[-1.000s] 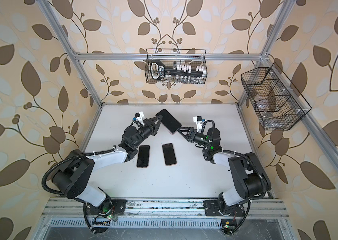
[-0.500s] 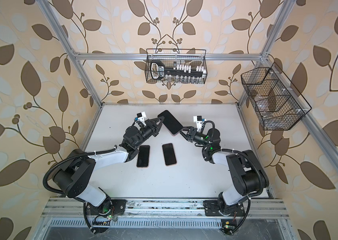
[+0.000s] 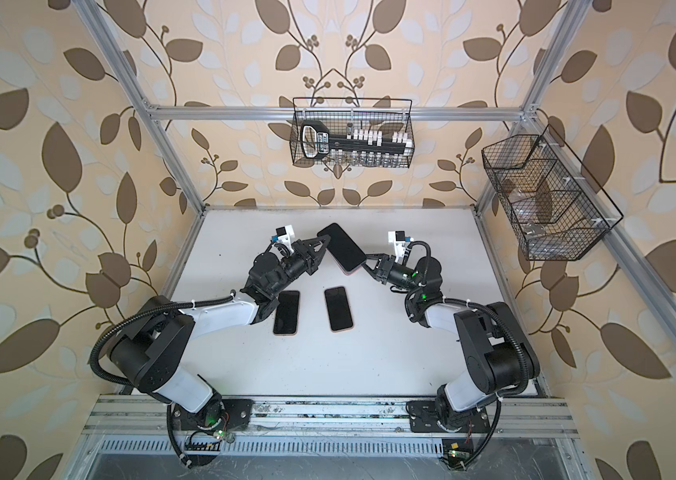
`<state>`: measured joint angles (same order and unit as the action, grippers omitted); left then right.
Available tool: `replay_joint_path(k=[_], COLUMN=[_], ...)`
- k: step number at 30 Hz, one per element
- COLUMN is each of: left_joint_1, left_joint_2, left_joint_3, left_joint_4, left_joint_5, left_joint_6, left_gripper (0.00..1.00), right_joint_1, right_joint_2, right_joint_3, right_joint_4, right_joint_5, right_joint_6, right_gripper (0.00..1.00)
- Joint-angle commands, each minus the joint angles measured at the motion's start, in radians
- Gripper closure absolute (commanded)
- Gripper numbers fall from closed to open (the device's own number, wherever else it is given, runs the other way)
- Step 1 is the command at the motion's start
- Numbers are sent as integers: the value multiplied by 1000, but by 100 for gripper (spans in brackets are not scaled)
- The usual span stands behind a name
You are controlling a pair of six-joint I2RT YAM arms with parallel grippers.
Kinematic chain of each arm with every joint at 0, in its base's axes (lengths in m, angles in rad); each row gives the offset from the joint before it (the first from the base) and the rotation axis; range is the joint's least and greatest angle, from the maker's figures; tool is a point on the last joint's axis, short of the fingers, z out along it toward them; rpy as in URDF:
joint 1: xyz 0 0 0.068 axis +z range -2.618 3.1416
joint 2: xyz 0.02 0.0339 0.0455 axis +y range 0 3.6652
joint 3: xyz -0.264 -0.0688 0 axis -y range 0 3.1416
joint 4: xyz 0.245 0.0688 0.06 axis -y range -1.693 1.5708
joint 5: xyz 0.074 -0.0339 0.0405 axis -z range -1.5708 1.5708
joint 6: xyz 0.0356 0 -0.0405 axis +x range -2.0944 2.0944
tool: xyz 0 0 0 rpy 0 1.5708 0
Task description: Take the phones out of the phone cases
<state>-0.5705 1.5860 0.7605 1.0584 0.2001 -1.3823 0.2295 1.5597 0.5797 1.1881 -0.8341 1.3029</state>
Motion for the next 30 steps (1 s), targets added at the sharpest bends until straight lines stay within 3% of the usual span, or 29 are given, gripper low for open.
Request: replay_joint_path(k=[1,10,30], left_joint_1=[-11,-10,-11], left_joint_2=[-1,17,15], left_joint_3=[40,48,19], left_joint_4=[68,69,68], left_joint_5=[6,12,12], left_joint_6=[14,-3,-20], left_gripper=[93,69,34], right_joint_1=[0,-1,-9], right_joint_2=[-36,-65,-73], right_joint_3=[-7,-8,-37], right_joint_4=[47,36,58], right_joint_5=[-5,8,92], right_joint_6=[23,50,92], right_gripper=[89,100,100])
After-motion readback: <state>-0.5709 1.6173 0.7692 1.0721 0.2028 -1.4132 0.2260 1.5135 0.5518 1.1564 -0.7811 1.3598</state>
